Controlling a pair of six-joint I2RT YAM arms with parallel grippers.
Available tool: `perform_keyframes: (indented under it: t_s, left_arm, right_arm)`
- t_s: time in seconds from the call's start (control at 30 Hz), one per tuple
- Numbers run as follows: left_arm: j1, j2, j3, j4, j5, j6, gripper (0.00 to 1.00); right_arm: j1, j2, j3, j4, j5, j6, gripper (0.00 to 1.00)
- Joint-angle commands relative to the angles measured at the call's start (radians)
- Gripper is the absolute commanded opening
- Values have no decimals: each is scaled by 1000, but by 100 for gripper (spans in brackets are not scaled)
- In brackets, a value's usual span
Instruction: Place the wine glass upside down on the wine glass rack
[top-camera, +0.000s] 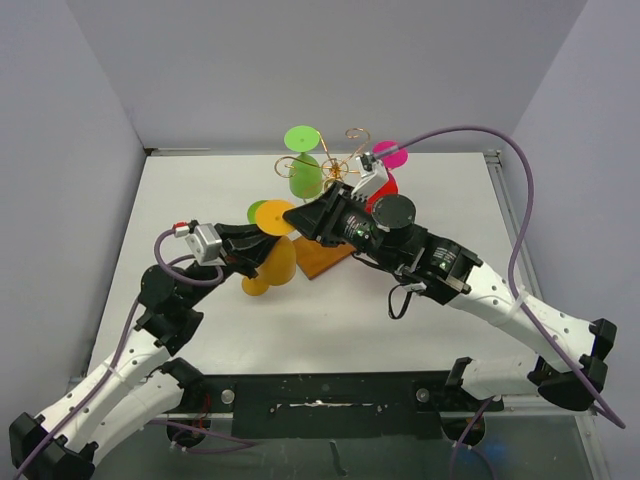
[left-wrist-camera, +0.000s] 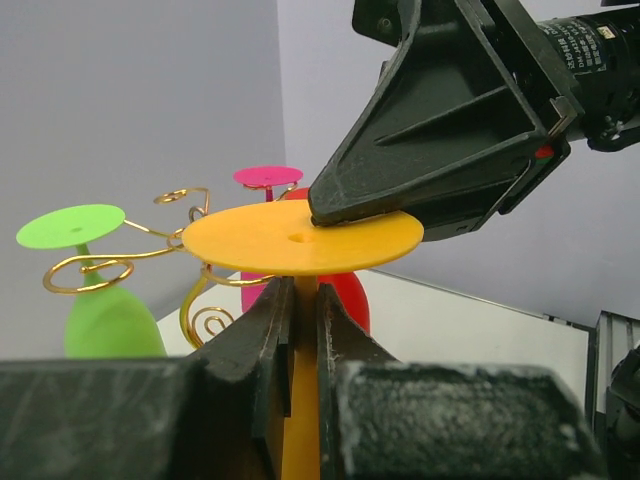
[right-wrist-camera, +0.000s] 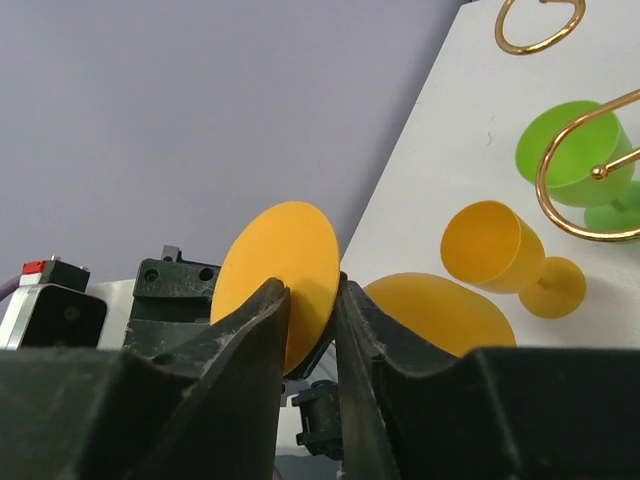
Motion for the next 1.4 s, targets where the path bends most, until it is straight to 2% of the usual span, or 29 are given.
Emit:
perform_keyframes:
  t_s: [0.0,0.17,0.27,0.33,0.63,1.07,1.37]
  left_arm:
    - [3,-4,-6,118,20,-27,0]
    - [4,-3,-20,122,36,-51,0]
    - [3,-8,-26,108,35,-67,12]
    - [3,-15,-24,81,31,-73,15]
    - [3,-94,-44,-57,-36,-84,43]
    - [3,-132,-16,-184,-222,-71,48]
    - [3,-158,-1,-267,-440,-64,49]
  right_arm:
    - [-17,-51,-22,65,-51,93,22]
    - [-35,-89,-71,87,-45,183,1]
    - [-43,-111,-95,96,-30,231,0]
    - [-56,-119,-96,90,-45,253,0]
    - [-103,-179,-143,56,-52,359,0]
    - [-130,-196,-130,-96,133,444,0]
    - [-177,-174,-116,-142,246,469,0]
